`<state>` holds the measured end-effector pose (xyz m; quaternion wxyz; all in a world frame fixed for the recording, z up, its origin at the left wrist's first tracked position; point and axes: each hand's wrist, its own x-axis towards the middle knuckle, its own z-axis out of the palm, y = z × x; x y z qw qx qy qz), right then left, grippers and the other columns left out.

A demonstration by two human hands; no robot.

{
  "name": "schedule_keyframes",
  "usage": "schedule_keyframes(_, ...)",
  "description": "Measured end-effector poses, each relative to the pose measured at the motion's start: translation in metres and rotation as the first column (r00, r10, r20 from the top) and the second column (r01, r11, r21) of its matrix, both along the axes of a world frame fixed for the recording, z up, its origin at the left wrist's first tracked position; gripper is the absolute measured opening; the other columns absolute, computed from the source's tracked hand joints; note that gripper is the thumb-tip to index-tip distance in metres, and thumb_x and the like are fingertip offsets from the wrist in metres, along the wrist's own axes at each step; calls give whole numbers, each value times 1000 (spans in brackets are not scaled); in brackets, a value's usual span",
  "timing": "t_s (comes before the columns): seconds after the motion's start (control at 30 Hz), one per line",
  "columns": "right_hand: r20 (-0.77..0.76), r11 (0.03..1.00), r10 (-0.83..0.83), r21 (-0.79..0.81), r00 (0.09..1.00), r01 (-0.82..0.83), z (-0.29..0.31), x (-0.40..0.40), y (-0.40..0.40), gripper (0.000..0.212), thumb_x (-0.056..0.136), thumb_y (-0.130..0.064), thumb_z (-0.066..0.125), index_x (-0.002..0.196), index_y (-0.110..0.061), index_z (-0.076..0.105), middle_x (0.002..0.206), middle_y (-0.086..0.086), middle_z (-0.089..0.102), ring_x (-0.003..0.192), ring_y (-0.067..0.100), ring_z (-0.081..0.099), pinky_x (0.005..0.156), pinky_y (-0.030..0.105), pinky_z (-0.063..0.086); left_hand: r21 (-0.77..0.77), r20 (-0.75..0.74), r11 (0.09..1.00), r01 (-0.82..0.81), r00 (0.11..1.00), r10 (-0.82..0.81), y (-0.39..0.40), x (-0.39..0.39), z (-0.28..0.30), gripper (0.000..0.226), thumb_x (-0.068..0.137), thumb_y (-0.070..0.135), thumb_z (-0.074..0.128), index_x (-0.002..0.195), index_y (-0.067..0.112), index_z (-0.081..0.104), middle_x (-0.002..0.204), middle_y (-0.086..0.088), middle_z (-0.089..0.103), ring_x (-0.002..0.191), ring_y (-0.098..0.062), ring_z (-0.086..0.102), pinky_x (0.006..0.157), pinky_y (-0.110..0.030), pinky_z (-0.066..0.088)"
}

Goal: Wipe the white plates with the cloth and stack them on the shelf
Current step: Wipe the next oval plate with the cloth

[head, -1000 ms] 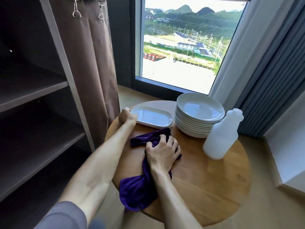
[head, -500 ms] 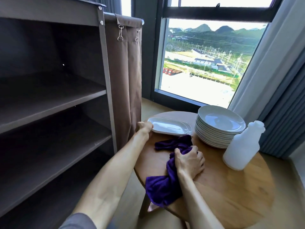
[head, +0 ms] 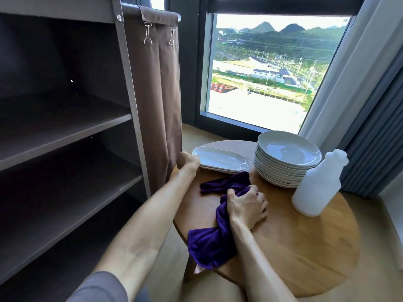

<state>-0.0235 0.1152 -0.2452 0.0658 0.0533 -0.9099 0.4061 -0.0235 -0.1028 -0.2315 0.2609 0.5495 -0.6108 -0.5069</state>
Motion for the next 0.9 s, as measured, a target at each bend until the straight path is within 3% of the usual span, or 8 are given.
schedule_keyframes(0.1,4,1000,0,15,1000,0,-1,-3,-1,50,75,-42,71,114,-12,61,121,16,60,120,36,48,103,49,33,-92,65,996,-15,998,21,25,-2,18,16,83,16,65,86,1,68,114,-22,72,107,-35,70,85,-42,59)
schedule_keyframes(0.2,6,999,-7,41,1000,6,-1,-4,-4,50,75,-43,70,114,-13,61,121,15,60,119,36,48,103,49,33,-140,136,990,-15,990,34,28,-4,18,30,86,15,62,110,0,72,118,-14,72,111,-30,68,83,-33,56)
schedule_keyframes(0.37,1,998,-22,61,1000,22,0,-9,-7,49,75,-44,68,113,-13,61,119,15,60,118,35,49,102,48,34,-232,57,971,-59,996,74,36,-9,29,19,88,15,60,94,3,71,94,-9,69,89,-31,61,71,-31,43)
schedule_keyframes(0.43,1,997,-27,68,1000,27,0,-12,-9,49,76,-44,68,113,-13,60,120,16,59,118,36,48,102,49,33,-141,-80,988,-58,996,47,40,-8,42,8,85,10,58,90,5,62,83,-9,62,78,-29,56,71,-31,42)
schedule_keyframes(0.53,-15,997,-30,70,999,31,-1,-15,-12,49,76,-42,68,112,-10,60,119,18,59,117,37,49,102,49,33,209,-310,977,-31,946,96,46,0,58,4,81,1,50,80,4,48,82,-15,54,61,-26,50,72,-35,56)
schedule_keyframes(0.67,-7,996,-19,82,1000,19,-1,-12,-11,49,76,-43,67,113,-10,60,119,18,59,117,37,49,101,50,34,370,-368,927,61,926,86,48,14,52,12,82,2,47,70,7,47,91,-10,55,68,-21,51,33,-19,45)
schedule_keyframes(0.8,18,995,-5,95,1000,3,4,-9,-9,49,77,-42,66,116,-12,60,122,17,58,119,36,49,101,48,34,477,-510,867,141,849,142,53,26,37,30,78,10,51,103,3,67,111,-22,73,89,-36,71,51,-40,59)
schedule_keyframes(0.9,28,997,27,75,999,-29,6,-7,-3,52,79,-42,67,120,-12,59,125,17,57,121,37,48,101,47,34,482,-607,855,190,776,169,71,42,40,38,90,18,49,125,8,61,119,-25,69,107,-45,67,61,-58,60)
